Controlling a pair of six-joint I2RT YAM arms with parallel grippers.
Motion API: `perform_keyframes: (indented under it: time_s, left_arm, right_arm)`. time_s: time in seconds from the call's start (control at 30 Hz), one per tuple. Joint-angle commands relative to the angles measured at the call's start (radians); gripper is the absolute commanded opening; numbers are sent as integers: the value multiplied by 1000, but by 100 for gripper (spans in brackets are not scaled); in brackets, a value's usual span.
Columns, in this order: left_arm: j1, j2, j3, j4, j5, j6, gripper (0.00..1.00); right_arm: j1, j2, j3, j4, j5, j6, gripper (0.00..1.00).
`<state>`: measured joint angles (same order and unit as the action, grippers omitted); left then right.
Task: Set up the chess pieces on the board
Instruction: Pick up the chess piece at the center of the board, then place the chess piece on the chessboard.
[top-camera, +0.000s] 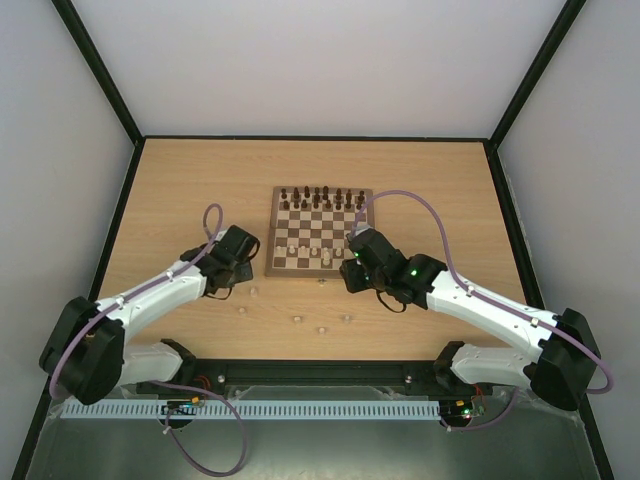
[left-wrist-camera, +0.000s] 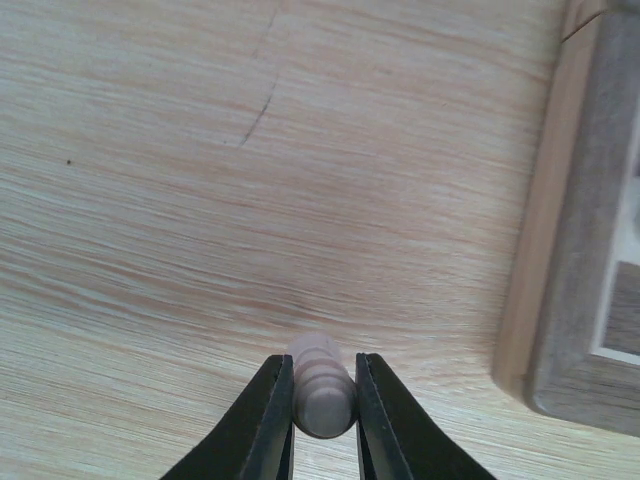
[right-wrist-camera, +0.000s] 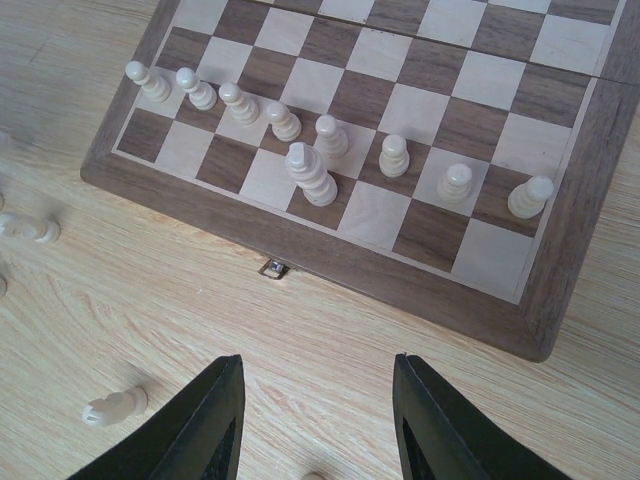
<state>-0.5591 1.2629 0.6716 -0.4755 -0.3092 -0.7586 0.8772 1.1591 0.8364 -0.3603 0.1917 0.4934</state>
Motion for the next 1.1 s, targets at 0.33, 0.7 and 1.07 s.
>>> perform_keyframes:
  time_s: [0.33, 0.7, 1.07]
  left_arm:
    - [-256, 100, 277, -30, 19, -21, 11]
    - [-377, 329, 422, 50, 36, -21, 11]
    - [-389, 429, 463, 97, 39, -8, 11]
  right_arm:
    - [-3, -37, 3, -37, 68, 4, 42]
    - [-5, -46, 6, -47, 94, 11, 43]
    - [-5, -43, 3, -41, 89, 10, 43]
